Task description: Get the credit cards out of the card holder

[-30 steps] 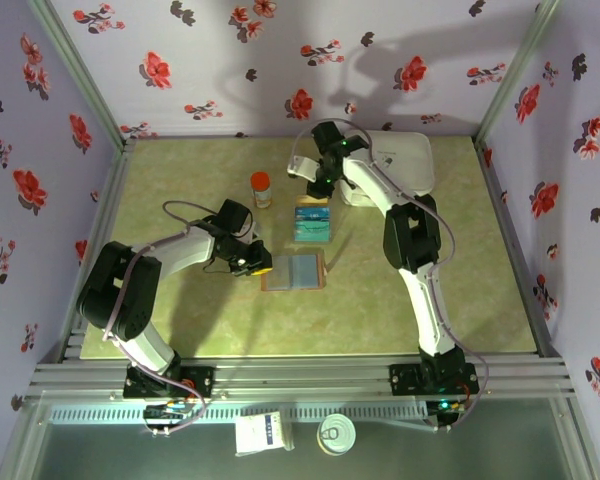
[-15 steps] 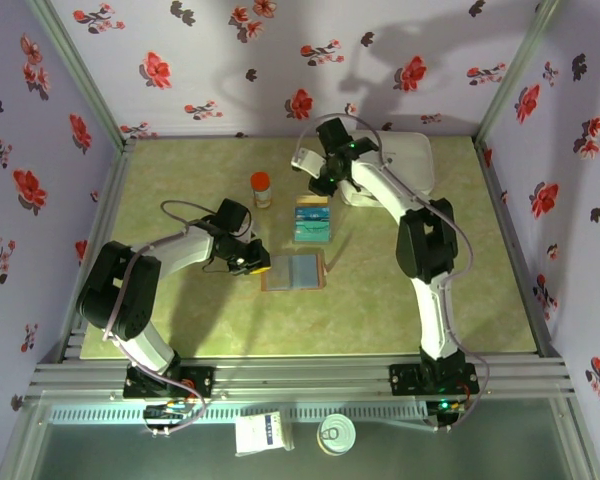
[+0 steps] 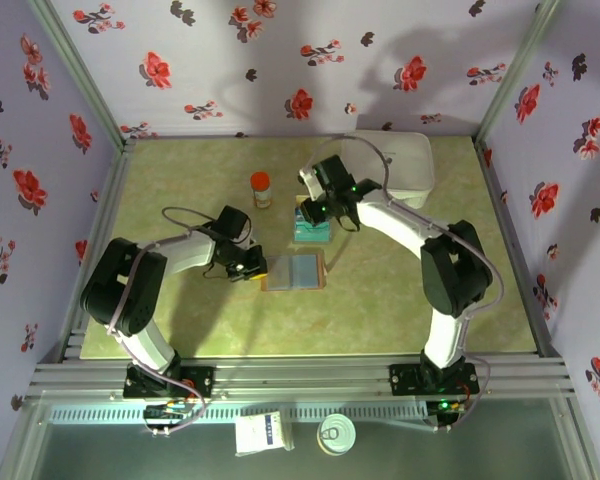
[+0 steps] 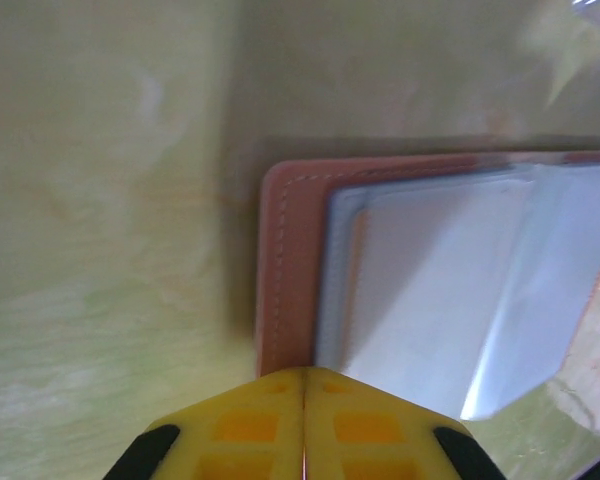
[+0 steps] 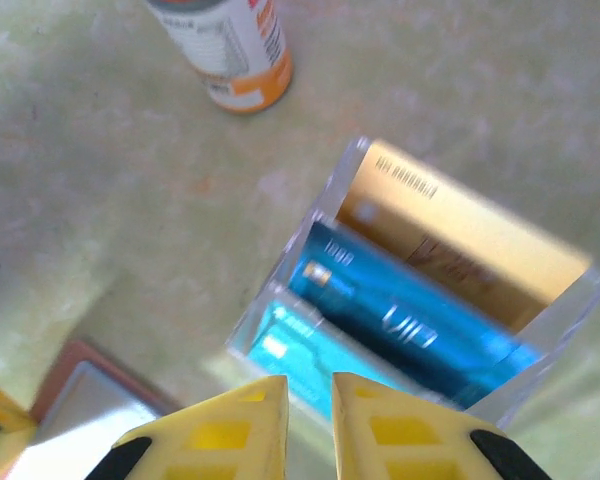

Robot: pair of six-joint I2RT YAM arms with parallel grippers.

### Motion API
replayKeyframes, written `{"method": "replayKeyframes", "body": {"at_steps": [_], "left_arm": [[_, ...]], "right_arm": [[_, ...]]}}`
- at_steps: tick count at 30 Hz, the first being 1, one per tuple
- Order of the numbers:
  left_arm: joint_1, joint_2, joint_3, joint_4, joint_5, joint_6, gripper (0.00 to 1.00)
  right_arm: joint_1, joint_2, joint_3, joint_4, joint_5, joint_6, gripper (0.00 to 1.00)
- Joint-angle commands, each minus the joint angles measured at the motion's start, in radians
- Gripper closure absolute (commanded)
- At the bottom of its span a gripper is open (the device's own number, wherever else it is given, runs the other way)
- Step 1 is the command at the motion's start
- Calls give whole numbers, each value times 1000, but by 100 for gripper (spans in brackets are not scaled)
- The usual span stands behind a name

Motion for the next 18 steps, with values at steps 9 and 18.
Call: {"method": "replayKeyframes", "body": {"at_steps": [9,18], "left_arm": [[1,-7,-14,2,-45,3,95],[3,-2,10,-22,-71,23,95]], "right_arm": [[88,-56,-136,109,-146,515,84],[139,21,-164,118,-255,660,80]]}}
